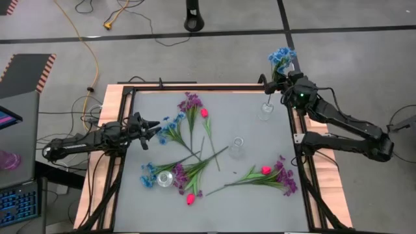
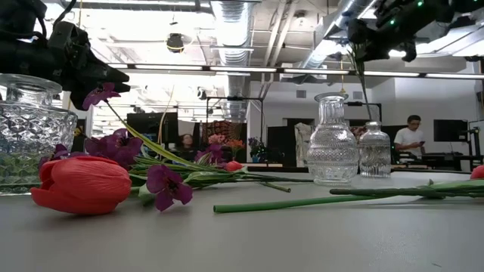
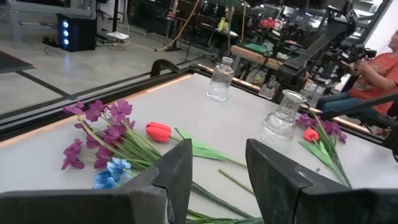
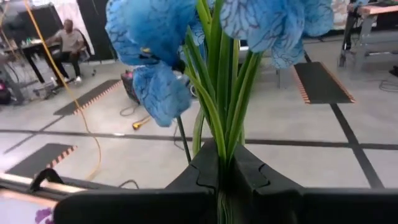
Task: Sort flowers into vase by color
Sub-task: Put the top right blue flowers into the top transparent vase
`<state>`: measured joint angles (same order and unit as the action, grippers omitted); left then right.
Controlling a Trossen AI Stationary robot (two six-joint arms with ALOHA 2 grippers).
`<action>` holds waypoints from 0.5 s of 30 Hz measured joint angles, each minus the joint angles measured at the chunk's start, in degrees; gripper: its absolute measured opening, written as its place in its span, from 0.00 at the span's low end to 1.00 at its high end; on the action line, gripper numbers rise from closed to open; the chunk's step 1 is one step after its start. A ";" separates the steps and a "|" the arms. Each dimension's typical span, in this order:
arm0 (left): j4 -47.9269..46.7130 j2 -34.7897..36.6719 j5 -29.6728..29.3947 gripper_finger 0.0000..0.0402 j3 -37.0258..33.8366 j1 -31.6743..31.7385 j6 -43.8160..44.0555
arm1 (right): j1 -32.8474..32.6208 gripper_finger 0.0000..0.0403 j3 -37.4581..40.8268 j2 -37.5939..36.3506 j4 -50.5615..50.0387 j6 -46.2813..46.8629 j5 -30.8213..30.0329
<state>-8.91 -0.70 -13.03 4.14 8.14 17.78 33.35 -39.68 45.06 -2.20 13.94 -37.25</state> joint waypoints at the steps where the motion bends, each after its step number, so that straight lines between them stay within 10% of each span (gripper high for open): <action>1: 0.00 0.01 0.00 0.34 0.00 -0.02 0.00 | 0.22 0.10 0.28 0.05 0.29 -0.71 -0.01; 15: 0.00 -0.01 -0.09 0.34 -0.02 -0.01 0.00 | -2.28 0.10 0.37 1.78 -2.64 -1.99 -0.13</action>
<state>-8.91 -0.71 -13.13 4.12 8.13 17.78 31.07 -39.31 46.84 -4.84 11.96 -37.39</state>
